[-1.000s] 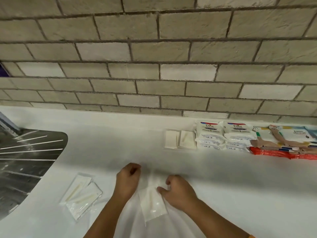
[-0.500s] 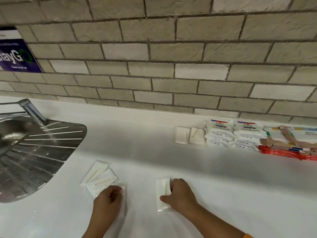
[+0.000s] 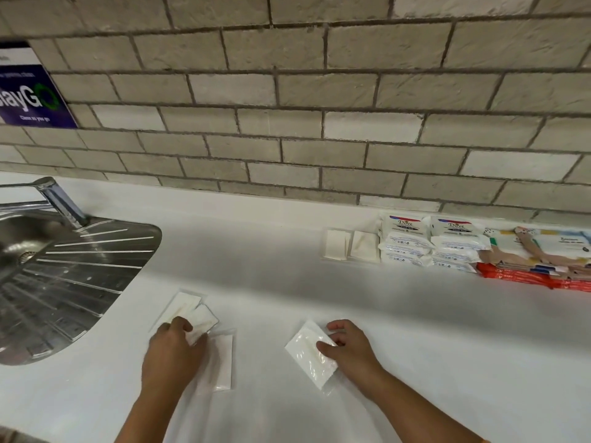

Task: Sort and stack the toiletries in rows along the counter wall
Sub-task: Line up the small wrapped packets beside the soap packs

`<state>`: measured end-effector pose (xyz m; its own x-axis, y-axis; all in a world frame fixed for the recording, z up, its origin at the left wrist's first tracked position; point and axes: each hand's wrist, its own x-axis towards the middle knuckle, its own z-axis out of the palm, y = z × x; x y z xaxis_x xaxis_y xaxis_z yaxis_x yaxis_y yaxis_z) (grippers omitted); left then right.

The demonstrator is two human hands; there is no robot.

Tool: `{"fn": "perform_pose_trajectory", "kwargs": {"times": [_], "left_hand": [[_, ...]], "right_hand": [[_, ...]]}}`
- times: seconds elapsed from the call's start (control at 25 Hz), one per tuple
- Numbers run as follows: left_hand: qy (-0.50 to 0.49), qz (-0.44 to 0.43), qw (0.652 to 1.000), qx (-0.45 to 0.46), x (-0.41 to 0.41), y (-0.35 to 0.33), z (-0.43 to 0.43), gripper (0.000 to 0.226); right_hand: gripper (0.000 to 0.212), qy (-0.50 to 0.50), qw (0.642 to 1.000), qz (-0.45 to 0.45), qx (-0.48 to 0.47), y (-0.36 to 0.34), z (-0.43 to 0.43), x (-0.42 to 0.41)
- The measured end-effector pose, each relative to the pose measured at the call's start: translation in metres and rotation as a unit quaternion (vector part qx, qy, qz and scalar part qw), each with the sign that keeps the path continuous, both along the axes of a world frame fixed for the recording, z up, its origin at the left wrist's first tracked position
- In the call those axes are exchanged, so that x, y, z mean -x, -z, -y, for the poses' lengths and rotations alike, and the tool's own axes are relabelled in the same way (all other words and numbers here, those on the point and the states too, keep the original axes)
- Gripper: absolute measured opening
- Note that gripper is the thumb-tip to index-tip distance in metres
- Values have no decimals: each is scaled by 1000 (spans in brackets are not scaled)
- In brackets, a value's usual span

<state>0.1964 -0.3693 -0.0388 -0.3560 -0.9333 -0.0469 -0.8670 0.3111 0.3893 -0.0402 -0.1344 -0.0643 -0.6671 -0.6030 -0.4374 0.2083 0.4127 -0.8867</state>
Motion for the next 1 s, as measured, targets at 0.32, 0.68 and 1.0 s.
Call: {"fn": "perform_pose_trajectory", "kwargs": {"times": [0.32,0.68,1.0], "left_hand": [[-55,-5,988,-141,20,19,-43,82],[-14,-43,992,-119,29,21,-64,59],[-10,54,986,-156,38,24,-53,48]], "right_hand": [[13,-12,1000,0,17,-1,0,1],[5,10,1000,-25,13,9,2,6],[9,57,997,33,39,8,0,16]]}}
